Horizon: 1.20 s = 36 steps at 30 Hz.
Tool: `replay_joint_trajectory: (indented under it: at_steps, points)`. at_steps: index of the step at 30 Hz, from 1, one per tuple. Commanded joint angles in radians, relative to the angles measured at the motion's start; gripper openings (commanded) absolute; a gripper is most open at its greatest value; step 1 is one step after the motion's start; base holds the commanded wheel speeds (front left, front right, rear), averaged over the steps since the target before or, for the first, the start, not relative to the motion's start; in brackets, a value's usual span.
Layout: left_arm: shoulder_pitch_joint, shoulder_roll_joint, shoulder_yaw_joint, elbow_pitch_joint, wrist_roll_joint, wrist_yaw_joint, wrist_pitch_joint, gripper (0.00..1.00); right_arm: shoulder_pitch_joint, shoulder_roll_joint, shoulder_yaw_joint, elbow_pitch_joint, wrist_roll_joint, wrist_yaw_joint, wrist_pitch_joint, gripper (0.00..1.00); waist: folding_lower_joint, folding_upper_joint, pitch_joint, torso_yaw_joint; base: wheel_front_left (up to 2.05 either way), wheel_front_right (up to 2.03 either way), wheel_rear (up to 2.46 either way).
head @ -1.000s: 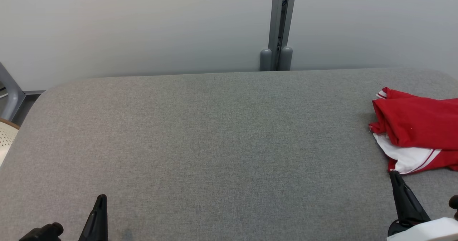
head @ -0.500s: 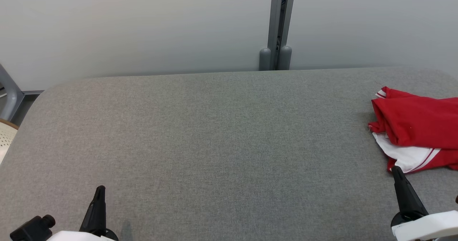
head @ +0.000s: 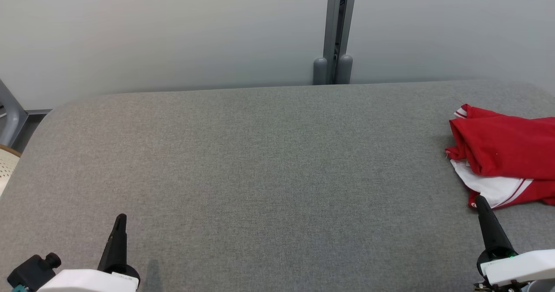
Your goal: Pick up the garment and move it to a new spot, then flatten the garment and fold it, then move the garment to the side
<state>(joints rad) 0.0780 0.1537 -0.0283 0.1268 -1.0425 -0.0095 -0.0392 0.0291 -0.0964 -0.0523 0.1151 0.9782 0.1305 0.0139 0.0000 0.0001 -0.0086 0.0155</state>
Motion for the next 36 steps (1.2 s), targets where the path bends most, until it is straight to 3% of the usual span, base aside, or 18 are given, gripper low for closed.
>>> replay_joint_trajectory:
  at_steps: [1,36]
  points:
    - [-0.033,0.004,0.014,-0.003,-0.034,-0.013,0.006,0.00,-0.026,-0.005,-0.006,-0.001,0.040,0.000,0.007,0.00,0.0000,-0.0001,0.000,0.000,0.00,0.00,0.00]
    - [-0.123,-0.046,0.075,0.063,-0.338,-0.075,0.079,0.00,-0.090,0.017,-0.030,0.071,0.374,0.000,0.053,0.00,0.0000,-0.0001,0.006,-0.007,0.00,0.00,0.00]
